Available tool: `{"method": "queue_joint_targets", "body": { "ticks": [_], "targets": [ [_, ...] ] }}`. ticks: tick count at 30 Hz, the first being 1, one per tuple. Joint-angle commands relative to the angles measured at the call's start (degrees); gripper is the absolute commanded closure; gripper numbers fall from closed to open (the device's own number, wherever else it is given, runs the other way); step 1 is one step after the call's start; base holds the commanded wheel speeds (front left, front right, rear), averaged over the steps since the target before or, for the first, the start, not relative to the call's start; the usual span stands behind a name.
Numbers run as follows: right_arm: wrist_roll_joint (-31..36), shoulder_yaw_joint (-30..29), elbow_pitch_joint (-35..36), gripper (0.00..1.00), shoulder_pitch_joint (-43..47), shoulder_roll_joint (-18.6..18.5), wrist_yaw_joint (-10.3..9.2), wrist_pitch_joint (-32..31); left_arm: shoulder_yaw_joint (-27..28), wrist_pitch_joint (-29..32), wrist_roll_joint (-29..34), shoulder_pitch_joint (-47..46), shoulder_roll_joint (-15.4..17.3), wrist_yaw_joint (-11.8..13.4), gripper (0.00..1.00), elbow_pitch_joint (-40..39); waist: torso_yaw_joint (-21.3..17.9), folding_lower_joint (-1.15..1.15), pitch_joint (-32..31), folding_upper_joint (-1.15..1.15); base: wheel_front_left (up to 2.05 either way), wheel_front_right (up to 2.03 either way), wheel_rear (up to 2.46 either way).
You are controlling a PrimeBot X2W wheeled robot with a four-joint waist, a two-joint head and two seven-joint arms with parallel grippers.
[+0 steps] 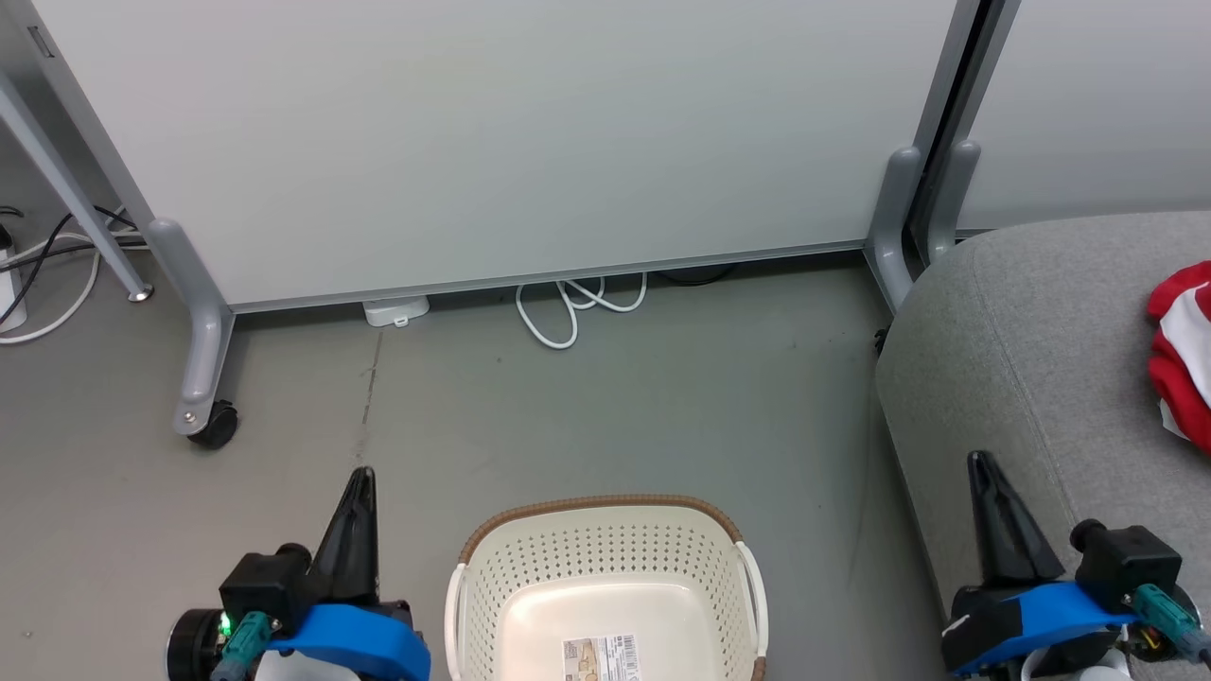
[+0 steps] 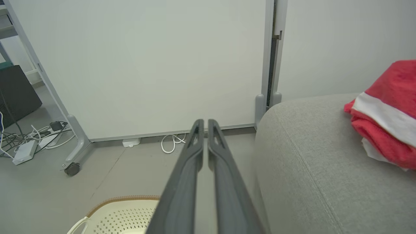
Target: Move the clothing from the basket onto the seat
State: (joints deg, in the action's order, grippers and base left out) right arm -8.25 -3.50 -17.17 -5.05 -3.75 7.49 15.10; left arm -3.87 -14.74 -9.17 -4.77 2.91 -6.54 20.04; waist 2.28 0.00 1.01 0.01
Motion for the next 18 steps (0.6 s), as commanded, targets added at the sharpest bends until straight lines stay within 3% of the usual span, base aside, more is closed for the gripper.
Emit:
{"method": "queue_joint_targets", "body": {
  "ticks": [1, 18],
  "targets": [
    [-2.2, -0.5, -0.1, 1.0, -0.5, 0.0, 0.0, -0.9, 0.7, 0.8, -2.2, -0.6, 0.0, 0.0, 1.0, 0.1, 0.0, 0.0, 0.0, -0.01, 0.0, 0.0, 0.0],
    [-19.7, -0.9, 1.0, 1.0, -0.5, 0.2, 0.0, -5.2, 2.6, 5.0, -19.5, -0.7, 0.0, -0.2, 1.0, -1.5, -0.3, 0.0, -0.1, -0.01, 0.0, 0.0, 0.0]
  ]
}}
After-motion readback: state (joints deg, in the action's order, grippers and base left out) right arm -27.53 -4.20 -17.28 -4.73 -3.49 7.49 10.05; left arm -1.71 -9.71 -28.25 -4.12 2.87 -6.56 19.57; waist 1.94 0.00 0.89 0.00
